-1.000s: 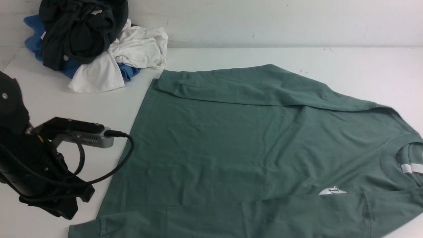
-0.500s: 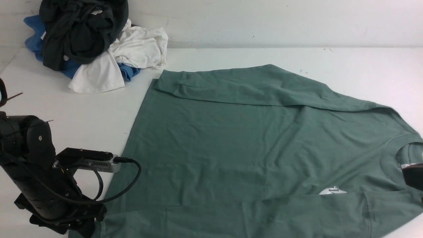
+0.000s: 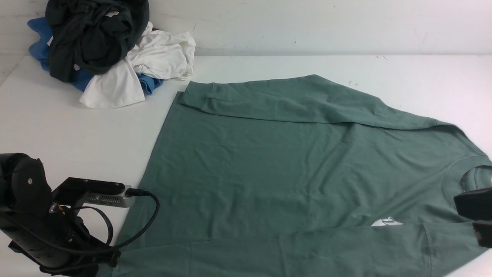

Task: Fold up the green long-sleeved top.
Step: Use the left arm to clamp the cuff closest to it, then use the left arm to drag and place the cuff at the centered position on the left edge of the fabric

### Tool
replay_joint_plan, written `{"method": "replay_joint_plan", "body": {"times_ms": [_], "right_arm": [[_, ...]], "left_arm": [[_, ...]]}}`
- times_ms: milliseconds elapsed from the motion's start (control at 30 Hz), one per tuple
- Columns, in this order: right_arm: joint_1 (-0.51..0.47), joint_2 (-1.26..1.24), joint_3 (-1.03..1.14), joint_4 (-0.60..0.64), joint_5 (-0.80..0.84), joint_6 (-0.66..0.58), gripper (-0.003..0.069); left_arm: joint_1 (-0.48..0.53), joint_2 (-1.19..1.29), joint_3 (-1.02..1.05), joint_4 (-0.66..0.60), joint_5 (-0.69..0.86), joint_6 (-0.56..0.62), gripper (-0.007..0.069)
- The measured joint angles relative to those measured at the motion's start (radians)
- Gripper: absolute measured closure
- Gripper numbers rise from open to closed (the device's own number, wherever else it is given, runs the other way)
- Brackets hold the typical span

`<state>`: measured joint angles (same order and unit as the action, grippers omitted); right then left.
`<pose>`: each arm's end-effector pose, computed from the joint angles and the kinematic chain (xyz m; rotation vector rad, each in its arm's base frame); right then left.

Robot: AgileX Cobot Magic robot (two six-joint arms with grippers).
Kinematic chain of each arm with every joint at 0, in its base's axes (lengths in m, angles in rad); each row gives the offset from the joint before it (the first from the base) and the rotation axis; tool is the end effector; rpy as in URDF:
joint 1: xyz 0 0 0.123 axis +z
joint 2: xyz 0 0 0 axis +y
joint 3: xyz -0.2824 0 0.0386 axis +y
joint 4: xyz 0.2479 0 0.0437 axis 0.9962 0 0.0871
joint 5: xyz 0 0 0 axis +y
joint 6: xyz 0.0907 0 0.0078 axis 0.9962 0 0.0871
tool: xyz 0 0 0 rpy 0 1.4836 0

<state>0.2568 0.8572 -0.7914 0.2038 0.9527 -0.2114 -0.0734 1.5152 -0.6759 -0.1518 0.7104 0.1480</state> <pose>0.1401 0.0523 0.3175 -0.5017 2.4442 0.2754 0.2299 -0.0259 0.1618 0.1687 3.0212 -0.1531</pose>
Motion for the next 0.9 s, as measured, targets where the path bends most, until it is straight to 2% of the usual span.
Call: {"method": "replay_joint_plan", "body": {"times_ms": [67, 367, 667, 767, 900], "right_arm": [[0.000, 0.000, 0.000, 0.002, 0.000, 0.000, 0.0674], [0.000, 0.000, 0.000, 0.003, -0.010, 0.000, 0.0674], [0.000, 0.012, 0.000, -0.022, -0.035, 0.004, 0.0674], [0.000, 0.045, 0.000, -0.092, -0.033, 0.071, 0.0674], [0.000, 0.096, 0.000, -0.258, -0.002, 0.233, 0.0674]], "left_arm": [[0.000, -0.029, 0.000, 0.002, 0.003, 0.000, 0.0589], [-0.006, -0.183, -0.035, 0.003, 0.082, 0.016, 0.0592], [-0.113, -0.129, -0.367, 0.013, 0.231, 0.062, 0.0592], [-0.158, -0.056, -0.533, 0.016, 0.273, 0.068, 0.0592], [-0.194, 0.038, -0.716, 0.031, 0.327, 0.071, 0.0592]]}}
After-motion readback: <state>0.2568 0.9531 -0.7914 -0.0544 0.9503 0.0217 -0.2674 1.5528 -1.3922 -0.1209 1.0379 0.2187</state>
